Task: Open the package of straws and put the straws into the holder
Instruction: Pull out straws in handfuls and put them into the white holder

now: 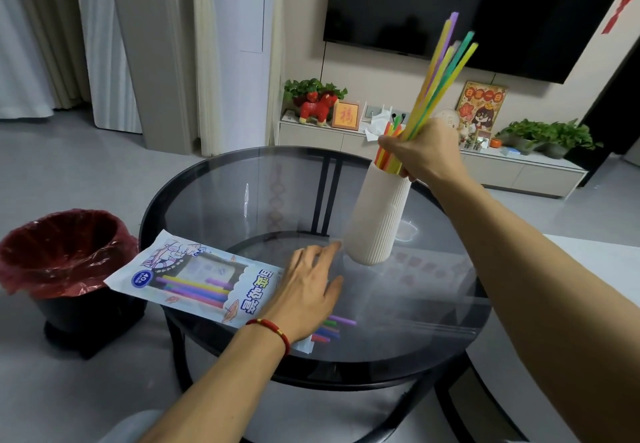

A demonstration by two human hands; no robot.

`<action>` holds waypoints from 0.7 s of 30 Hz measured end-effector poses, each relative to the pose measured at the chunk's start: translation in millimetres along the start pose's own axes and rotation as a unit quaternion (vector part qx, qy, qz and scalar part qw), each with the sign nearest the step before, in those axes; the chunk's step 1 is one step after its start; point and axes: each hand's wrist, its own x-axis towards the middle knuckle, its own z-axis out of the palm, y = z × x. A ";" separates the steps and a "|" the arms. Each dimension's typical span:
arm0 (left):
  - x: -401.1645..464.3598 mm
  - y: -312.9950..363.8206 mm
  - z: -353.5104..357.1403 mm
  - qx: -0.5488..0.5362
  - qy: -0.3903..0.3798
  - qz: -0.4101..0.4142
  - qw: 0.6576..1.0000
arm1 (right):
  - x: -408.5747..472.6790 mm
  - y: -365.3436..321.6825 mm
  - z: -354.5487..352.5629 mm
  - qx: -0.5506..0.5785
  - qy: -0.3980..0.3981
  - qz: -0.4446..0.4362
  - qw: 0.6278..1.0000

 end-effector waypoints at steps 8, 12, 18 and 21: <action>-0.6 -0.5 -1.0 -0.001 0.002 0.000 1.000 | 2.6 -3.0 -1.2 -0.011 0.097 -0.036 0.995; -0.8 1.0 -1.7 0.004 0.000 -0.002 1.000 | -3.7 2.3 1.6 -0.123 0.078 -0.141 0.979; -0.6 0.0 -2.8 0.009 -0.005 -0.004 1.000 | -11.6 13.0 11.7 -0.155 0.010 -0.181 0.971; -1.0 -1.0 -7.4 0.018 -0.013 -0.007 1.000 | -14.0 12.2 6.7 -0.121 0.009 -0.196 0.973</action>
